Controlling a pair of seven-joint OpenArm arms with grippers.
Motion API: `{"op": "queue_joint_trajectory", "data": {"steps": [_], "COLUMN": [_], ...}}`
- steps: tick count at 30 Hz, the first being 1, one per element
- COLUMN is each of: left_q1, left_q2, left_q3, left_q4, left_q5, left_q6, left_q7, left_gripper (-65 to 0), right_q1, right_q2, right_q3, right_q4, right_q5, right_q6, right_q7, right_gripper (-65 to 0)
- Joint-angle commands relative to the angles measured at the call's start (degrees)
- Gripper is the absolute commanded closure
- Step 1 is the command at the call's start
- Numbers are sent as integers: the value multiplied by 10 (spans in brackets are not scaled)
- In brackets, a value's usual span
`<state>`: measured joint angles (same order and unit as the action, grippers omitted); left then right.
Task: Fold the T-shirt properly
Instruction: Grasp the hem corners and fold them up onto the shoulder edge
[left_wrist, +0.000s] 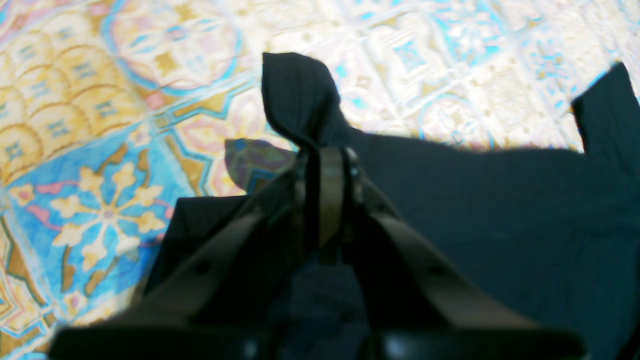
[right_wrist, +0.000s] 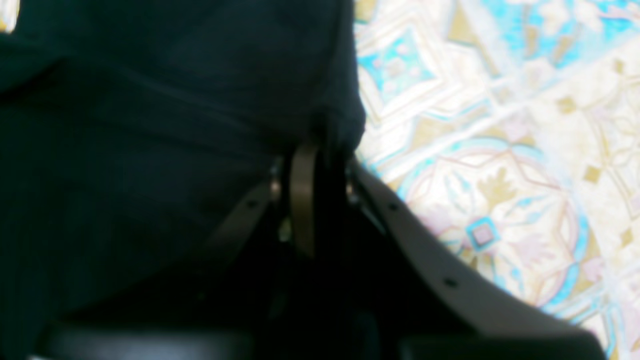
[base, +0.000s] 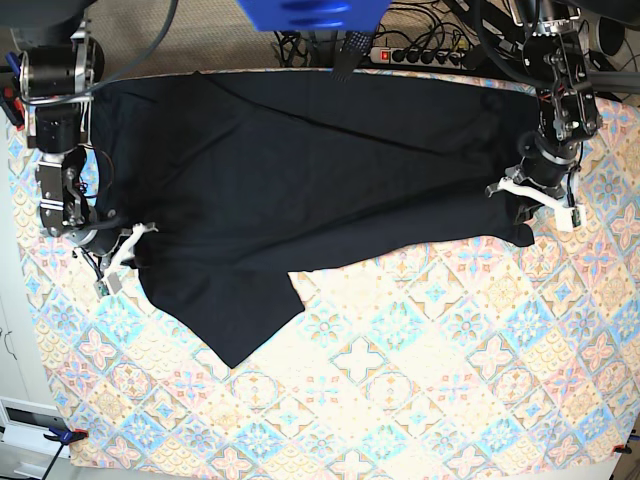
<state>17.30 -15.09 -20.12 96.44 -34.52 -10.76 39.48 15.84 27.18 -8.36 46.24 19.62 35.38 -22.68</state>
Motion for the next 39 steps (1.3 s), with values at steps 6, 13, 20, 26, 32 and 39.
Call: {"op": "queue_joint_trajectory", "data": {"steps": [6,13,20,26,32,39], "left_q1": [16,38,39,40,41,41], "left_q2": [-10,-10,-33,-49,-51,-50], "left_q3": [-2,-32,-35,-35,-35,-23], "left_q4": [31,61,43,17,-31,-71], "left_q5": [-8,-7,-3,0,0,2], "left_q6": [-5,-6,-6,-6,-6,-6], "left_q7": [-13,-12,-12,-12,-12,-12], "left_gripper": [0,0,0,0,0,0], "right_q1": [-54,-148,-215,-252,-285,-313], "right_q2": [21,21,21,22,23,23], "right_q3": [28,146,204,221,229,244], "right_q4": [97,228,306,314,318,318], "right_q5": [7,10,9,8,8,7], "right_q6": [2,2,2,2,2,2], "right_q7": [8,-51,-85,-92,-92,-94], "right_gripper": [-56,-58,-60,-60,-60,-60]}}
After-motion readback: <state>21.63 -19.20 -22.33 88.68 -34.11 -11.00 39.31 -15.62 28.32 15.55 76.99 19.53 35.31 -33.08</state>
